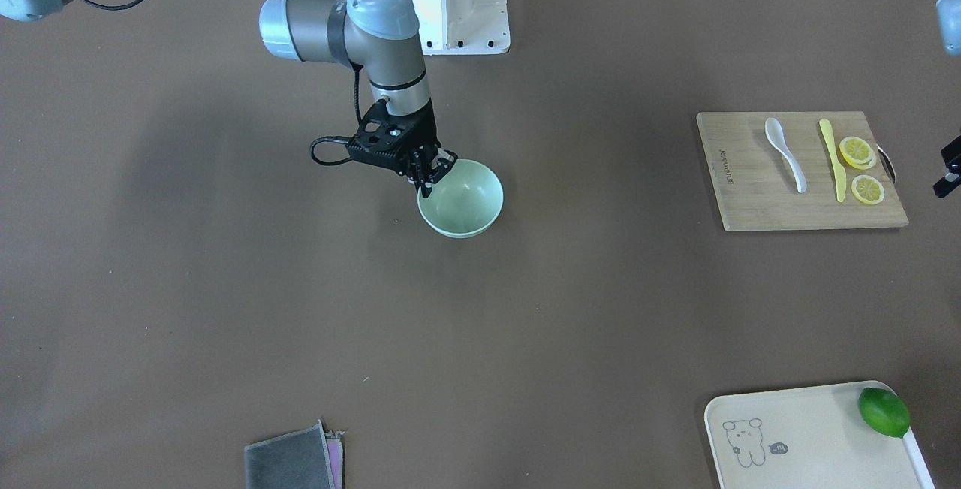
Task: Place spoon in bowl
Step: 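Slide the bowl with the right gripper toward the table center and release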
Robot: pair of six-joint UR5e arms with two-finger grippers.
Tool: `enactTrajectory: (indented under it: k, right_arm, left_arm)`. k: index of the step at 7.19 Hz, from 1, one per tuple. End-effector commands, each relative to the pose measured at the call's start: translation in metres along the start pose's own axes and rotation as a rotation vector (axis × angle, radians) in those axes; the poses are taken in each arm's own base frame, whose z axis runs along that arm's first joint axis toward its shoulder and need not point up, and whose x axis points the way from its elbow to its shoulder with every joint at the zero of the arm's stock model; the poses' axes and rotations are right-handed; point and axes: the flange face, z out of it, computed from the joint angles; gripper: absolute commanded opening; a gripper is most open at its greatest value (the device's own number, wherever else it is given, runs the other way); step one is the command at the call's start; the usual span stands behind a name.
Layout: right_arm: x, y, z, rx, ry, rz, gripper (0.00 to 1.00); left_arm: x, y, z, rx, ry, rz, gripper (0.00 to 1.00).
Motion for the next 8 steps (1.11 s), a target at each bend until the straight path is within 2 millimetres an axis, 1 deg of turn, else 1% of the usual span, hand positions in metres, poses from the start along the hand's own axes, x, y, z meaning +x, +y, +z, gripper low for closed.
enactTrajectory:
  k: [1, 2, 3, 4, 5, 6, 7, 8]
  right_arm:
    - [-0.003, -0.013, -0.010, 0.037, -0.013, -0.007, 1.00]
    - [-0.004, -0.052, -0.032, 0.058, -0.039, -0.039, 1.00]
    - [0.010, -0.116, -0.046, 0.035, -0.029, -0.055, 1.00]
    - [0.037, -0.191, -0.060, 0.015, -0.014, -0.119, 1.00]
    - [0.087, -0.264, -0.075, -0.002, 0.007, -0.219, 1.00]
    - [0.146, -0.331, -0.092, -0.030, 0.025, -0.294, 1.00]
    - [0.213, -0.384, -0.113, -0.051, 0.024, -0.358, 1.00]
    - [0.280, -0.423, -0.134, -0.073, -0.003, -0.398, 1.00]
  left_arm:
    - [-0.001, 0.005, 0.003, -0.005, -0.001, -0.018, 0.98]
    - [-0.005, 0.016, 0.005, -0.015, -0.002, -0.109, 0.98]
    - [-0.014, 0.047, 0.012, -0.019, 0.001, -0.208, 0.98]
    - [-0.019, 0.095, 0.019, 0.018, 0.024, -0.334, 0.98]
    - [-0.006, 0.140, 0.033, 0.036, 0.073, -0.470, 0.98]
    - [0.013, 0.159, 0.048, 0.022, 0.107, -0.572, 0.97]
    - [0.032, 0.166, 0.074, 0.012, 0.066, -0.612, 0.97]
    - [0.050, 0.174, 0.098, 0.004, 0.020, -0.609, 0.97]
